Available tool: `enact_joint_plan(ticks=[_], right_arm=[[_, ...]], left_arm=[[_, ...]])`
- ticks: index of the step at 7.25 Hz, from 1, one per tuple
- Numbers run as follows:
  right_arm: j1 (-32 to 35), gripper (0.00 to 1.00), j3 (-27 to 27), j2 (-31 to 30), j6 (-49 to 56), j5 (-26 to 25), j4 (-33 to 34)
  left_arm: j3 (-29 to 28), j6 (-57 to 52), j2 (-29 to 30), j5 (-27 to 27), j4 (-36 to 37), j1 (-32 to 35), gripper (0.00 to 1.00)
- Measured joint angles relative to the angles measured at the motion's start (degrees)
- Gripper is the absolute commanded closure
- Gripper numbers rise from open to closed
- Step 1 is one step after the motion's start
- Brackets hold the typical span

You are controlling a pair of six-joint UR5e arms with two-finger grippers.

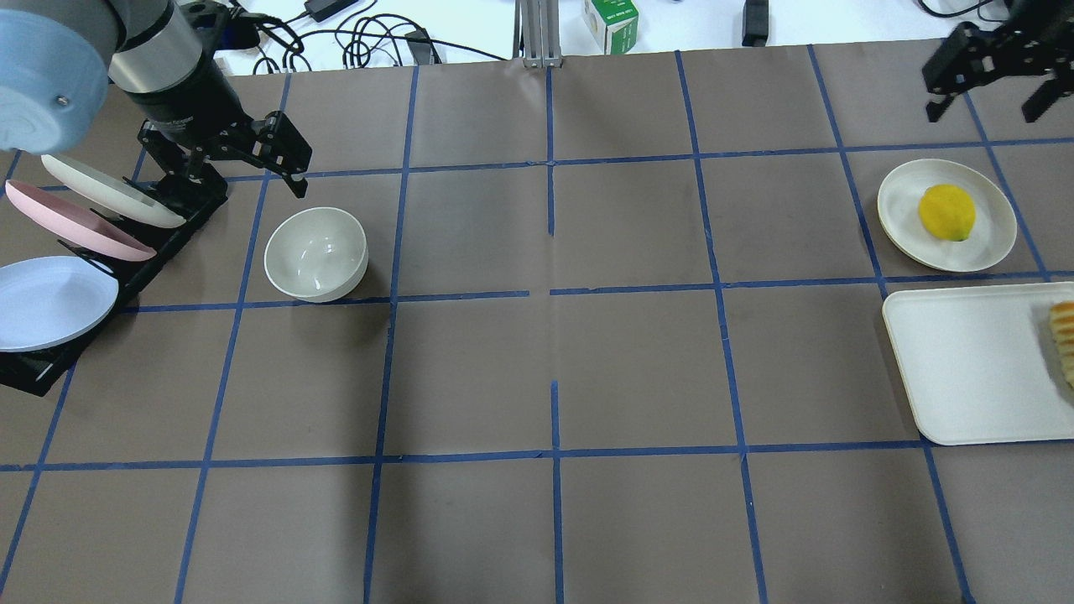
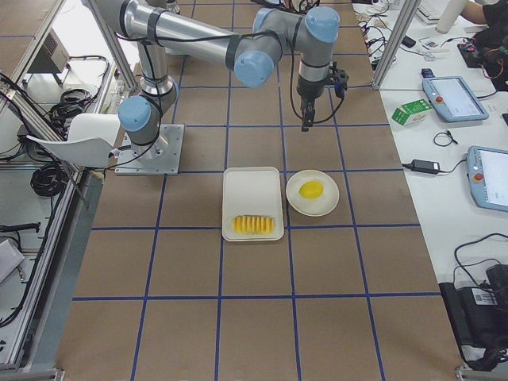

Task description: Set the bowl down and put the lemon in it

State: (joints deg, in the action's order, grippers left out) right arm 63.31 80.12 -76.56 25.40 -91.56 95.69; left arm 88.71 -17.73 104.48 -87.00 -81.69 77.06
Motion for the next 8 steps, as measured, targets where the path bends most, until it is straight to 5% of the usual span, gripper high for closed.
enact_joint_plan(ticks=[3, 5, 6, 7, 8], right_arm=[[-2.7, 0.0, -1.1, 5.1, 8.3, 0.0, 3.4], [-2.7, 0.0, 0.5, 11.9, 13.1, 1.3, 10.6], [-2.7, 0.0, 1.8, 15.7, 14.6, 1.6, 14.7], [-2.7, 0.0, 3.6, 19.1, 15.4, 1.6, 19.5], [-2.7, 0.11, 5.6, 21.5, 16.0, 1.6, 24.1]], left_arm=[[8.4, -4.3, 8.0, 0.2, 18.1, -4.1, 0.0], [11.6, -4.7, 10.6, 0.1, 23.6, -4.2, 0.64], [11.6, -4.6, 11.4, 0.1, 24.2, -4.3, 0.88], [11.6, -4.3, 11.8, 0.2, 24.3, -4.3, 1.0], [11.5, -4.2, 11.9, 0.1, 24.4, -4.2, 1.0]])
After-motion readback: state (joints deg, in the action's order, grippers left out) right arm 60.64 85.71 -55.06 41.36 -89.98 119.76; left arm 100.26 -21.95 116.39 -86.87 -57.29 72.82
